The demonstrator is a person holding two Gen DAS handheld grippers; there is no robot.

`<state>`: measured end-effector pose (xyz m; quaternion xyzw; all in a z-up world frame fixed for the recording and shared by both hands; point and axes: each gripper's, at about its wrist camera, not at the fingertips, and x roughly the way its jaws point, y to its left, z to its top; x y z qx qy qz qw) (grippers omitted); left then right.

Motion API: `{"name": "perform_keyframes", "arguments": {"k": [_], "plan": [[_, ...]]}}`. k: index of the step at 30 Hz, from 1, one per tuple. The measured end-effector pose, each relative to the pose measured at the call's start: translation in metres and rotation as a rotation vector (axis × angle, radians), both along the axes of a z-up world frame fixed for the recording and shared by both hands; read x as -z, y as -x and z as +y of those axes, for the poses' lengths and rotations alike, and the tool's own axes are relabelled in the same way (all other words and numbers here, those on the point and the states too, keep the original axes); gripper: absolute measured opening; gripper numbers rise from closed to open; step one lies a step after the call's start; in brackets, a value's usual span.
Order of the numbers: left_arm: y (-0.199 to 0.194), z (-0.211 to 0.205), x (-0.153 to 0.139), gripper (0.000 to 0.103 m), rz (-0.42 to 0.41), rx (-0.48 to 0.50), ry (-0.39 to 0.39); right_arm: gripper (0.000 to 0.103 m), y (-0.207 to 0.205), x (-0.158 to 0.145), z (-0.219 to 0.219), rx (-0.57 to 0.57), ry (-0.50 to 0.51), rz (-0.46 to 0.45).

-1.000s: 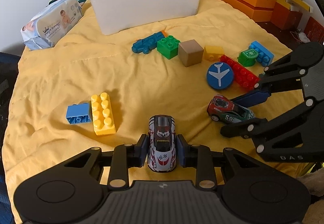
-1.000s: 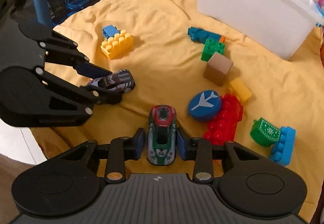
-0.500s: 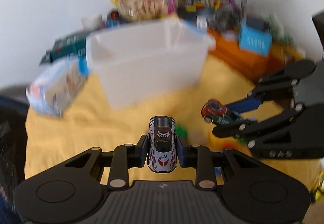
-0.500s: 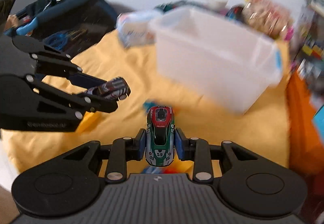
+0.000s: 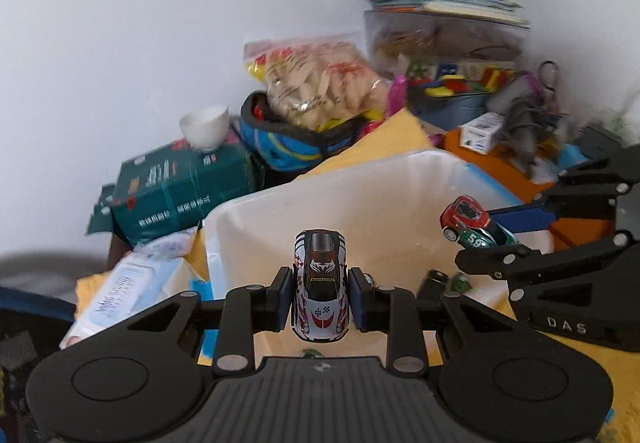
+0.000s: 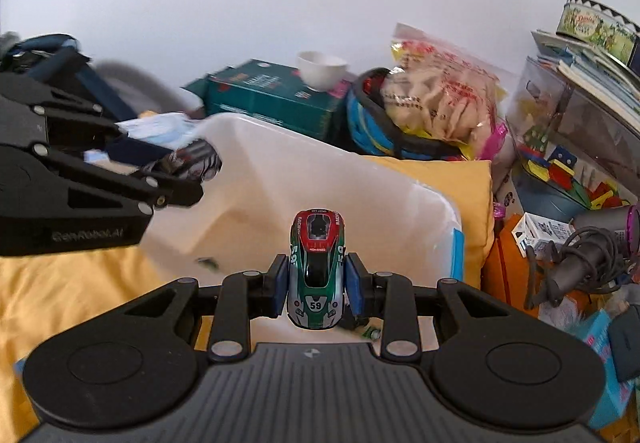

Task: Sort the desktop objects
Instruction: 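Carry both cars over the white bin and open both tools, then grasp a red brick with the left tool while the right tool grasps a blue brick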

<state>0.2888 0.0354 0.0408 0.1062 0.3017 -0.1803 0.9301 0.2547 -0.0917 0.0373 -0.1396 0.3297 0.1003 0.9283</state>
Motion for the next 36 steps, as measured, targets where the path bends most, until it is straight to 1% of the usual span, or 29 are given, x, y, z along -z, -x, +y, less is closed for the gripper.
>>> {"name": "perform_keyframes", "arguments": {"k": [3, 5, 7, 9, 10, 12, 15, 17, 19, 21, 23, 25, 26, 28, 29, 30, 31, 32, 33, 36], "plan": [[-0.022, 0.000, 0.020, 0.033, 0.069, -0.009, 0.016, 0.033, -0.018, 0.016, -0.004, 0.036, 0.002, 0.040], [-0.026, 0.001, 0.030, 0.034, 0.107, 0.004, 0.027, 0.034, -0.023, 0.025, -0.005, 0.058, -0.008, 0.073], [-0.022, 0.002, 0.034, 0.039, 0.104, 0.036, 0.031, 0.035, -0.024, 0.028, -0.007, 0.066, -0.022, 0.078], [-0.016, 0.005, 0.035, 0.040, 0.100, 0.044, 0.037, 0.037, -0.024, 0.028, -0.007, 0.070, -0.011, 0.079], [-0.012, 0.008, 0.033, 0.040, 0.099, 0.048, 0.056, 0.037, -0.023, 0.027, -0.007, 0.071, -0.006, 0.076], [-0.001, 0.014, 0.024, 0.041, 0.077, 0.061, 0.091, 0.037, -0.016, 0.020, -0.009, 0.065, -0.016, 0.045], [0.026, 0.022, 0.009, 0.045, 0.017, 0.086, 0.107, 0.044, 0.004, 0.007, -0.014, 0.055, -0.043, 0.016], [0.047, 0.030, 0.002, 0.047, -0.015, 0.083, 0.116, 0.046, 0.018, 0.001, -0.015, 0.037, -0.043, 0.010], [0.071, 0.037, 0.000, 0.053, -0.020, 0.090, 0.135, 0.051, 0.037, -0.001, -0.017, 0.010, -0.026, 0.014], [0.090, 0.041, 0.007, 0.059, -0.008, 0.084, 0.133, 0.052, 0.060, 0.004, -0.019, -0.010, -0.008, 0.038], [0.110, 0.042, 0.024, 0.059, 0.037, 0.079, 0.113, 0.052, 0.082, 0.014, -0.027, -0.020, 0.009, 0.068], [0.129, 0.041, 0.045, 0.059, 0.109, 0.061, 0.091, 0.052, 0.099, 0.027, -0.037, -0.012, 0.015, 0.107], [0.138, 0.040, 0.054, 0.059, 0.149, 0.049, 0.086, 0.051, 0.107, 0.034, -0.042, 0.003, 0.005, 0.131], [0.157, 0.035, 0.067, 0.059, 0.203, 0.044, 0.096, 0.049, 0.121, 0.047, -0.053, 0.015, -0.008, 0.172], [0.165, 0.031, 0.071, 0.059, 0.218, 0.050, 0.095, 0.049, 0.127, 0.052, -0.057, 0.022, -0.009, 0.186], [0.174, 0.027, 0.075, 0.059, 0.228, 0.058, 0.087, 0.045, 0.134, 0.056, -0.059, 0.012, -0.001, 0.194], [0.181, 0.021, 0.079, 0.059, 0.238, 0.061, 0.075, 0.037, 0.141, 0.059, -0.060, -0.007, 0.018, 0.201], [0.187, 0.015, 0.082, 0.059, 0.251, 0.063, 0.065, 0.035, 0.146, 0.063, -0.060, -0.026, 0.039, 0.212], [0.193, 0.011, 0.084, 0.059, 0.257, 0.065, 0.061, 0.036, 0.150, 0.064, -0.060, -0.039, 0.049, 0.222], [0.210, 0.002, 0.088, 0.059, 0.269, 0.050, 0.054, 0.035, 0.164, 0.069, -0.063, -0.092, 0.048, 0.248]]}}
